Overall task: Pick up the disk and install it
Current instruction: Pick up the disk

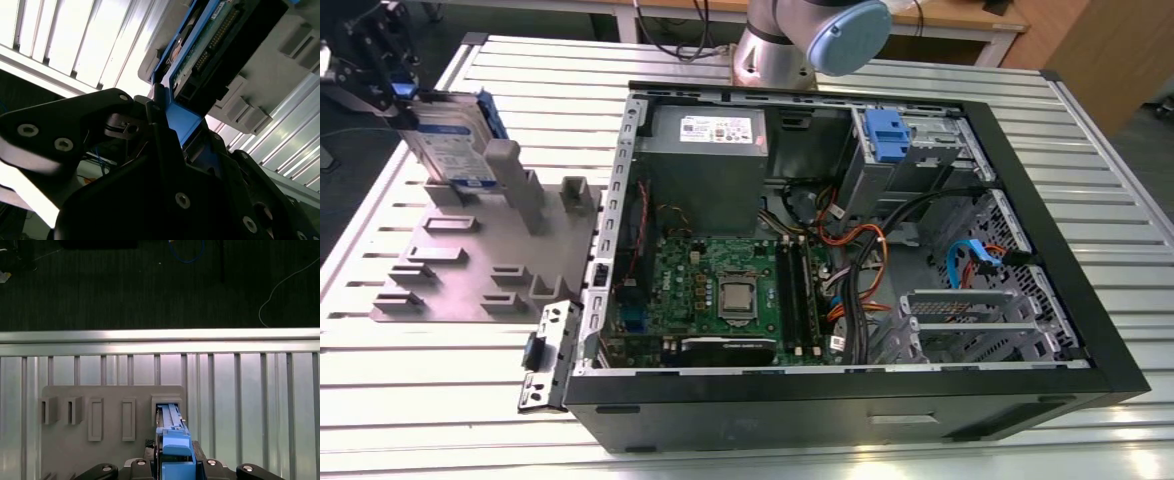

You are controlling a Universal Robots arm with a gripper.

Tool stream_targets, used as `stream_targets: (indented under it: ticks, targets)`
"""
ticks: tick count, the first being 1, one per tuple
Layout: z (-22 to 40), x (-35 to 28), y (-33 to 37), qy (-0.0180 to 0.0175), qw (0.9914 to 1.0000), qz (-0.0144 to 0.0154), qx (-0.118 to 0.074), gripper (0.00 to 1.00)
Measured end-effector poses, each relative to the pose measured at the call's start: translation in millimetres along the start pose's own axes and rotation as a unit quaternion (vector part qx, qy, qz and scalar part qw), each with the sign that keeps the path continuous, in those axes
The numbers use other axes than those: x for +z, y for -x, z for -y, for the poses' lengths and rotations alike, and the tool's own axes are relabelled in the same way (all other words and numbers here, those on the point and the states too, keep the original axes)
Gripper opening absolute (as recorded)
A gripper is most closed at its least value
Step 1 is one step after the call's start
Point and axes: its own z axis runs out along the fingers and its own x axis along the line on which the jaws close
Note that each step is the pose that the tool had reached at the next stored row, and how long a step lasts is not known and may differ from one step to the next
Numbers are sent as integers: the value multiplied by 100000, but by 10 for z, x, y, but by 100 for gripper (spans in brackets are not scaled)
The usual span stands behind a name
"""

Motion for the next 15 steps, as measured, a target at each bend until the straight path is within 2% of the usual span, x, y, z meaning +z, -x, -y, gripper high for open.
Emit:
stream_targets:
  ticks: [15]
  targets:
    - [0, -37, 1, 3, 100000, -3, -3, 36]
